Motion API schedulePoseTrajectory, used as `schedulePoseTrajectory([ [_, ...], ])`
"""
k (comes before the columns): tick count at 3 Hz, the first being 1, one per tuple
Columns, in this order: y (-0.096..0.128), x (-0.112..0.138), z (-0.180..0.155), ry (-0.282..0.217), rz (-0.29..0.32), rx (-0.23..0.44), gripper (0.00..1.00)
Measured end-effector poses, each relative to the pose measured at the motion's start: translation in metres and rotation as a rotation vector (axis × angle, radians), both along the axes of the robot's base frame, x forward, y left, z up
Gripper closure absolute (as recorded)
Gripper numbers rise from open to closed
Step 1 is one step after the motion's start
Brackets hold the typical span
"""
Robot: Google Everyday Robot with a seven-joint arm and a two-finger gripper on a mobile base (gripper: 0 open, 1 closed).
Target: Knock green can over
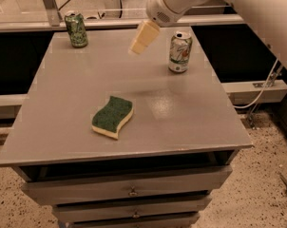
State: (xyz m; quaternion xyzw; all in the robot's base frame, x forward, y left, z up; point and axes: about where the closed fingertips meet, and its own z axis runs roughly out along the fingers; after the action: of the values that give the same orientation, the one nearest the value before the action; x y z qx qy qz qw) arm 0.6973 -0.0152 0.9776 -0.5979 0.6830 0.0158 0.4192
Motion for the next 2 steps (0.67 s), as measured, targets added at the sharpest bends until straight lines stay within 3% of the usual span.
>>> schedulePoseTrajectory([
  [1, 0.029, 0.052, -0.001, 0.013, -0.051, 0.204, 0.00],
  [2, 0.067, 0.094, -0.004, 0.027, -0.072, 0.350, 0.00],
])
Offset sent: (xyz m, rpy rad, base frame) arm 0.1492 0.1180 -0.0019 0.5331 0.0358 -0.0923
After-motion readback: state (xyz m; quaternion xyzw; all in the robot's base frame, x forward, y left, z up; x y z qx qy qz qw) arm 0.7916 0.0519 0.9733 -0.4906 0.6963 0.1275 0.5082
